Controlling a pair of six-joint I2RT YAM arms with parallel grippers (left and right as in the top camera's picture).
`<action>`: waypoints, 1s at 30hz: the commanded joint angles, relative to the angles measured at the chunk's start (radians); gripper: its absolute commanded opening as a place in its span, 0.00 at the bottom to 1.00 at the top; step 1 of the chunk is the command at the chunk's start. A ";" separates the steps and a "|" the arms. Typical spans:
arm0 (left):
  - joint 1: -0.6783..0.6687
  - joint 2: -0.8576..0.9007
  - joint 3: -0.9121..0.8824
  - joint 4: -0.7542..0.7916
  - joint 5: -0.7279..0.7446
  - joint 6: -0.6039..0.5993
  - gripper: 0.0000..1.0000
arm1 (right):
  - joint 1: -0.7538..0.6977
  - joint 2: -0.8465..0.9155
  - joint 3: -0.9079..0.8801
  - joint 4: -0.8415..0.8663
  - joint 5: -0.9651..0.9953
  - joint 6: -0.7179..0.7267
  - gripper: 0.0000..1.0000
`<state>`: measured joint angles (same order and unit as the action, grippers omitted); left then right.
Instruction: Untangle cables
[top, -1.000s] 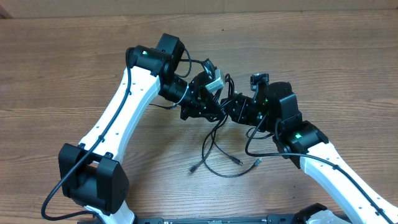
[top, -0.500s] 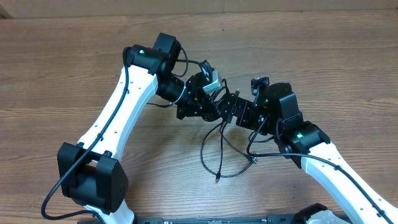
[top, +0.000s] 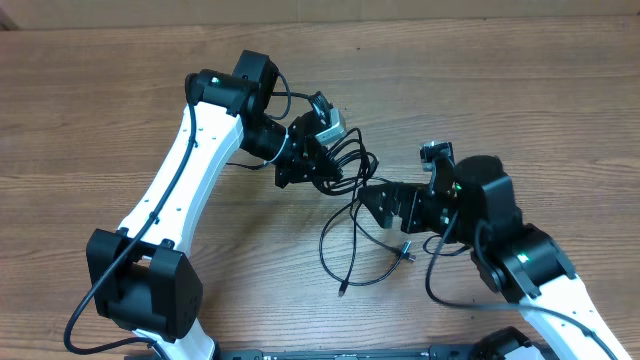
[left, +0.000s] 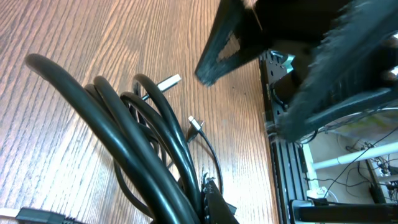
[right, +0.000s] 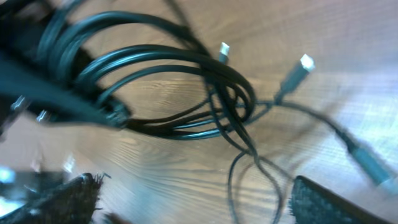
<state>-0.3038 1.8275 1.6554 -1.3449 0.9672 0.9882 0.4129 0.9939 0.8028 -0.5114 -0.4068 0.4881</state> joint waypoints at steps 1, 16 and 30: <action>0.002 -0.008 0.000 -0.008 0.035 0.067 0.04 | -0.001 -0.067 0.022 0.045 0.005 -0.367 0.76; 0.002 -0.008 0.000 -0.088 0.035 0.090 0.04 | -0.001 0.124 0.023 0.380 0.067 -0.729 0.96; 0.002 -0.008 0.000 -0.092 0.027 0.090 0.04 | -0.041 0.157 0.024 0.483 0.115 -0.734 1.00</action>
<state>-0.3038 1.8275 1.6554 -1.4261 0.9600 1.0027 0.3840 1.1343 0.8051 -0.0391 -0.3050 -0.2333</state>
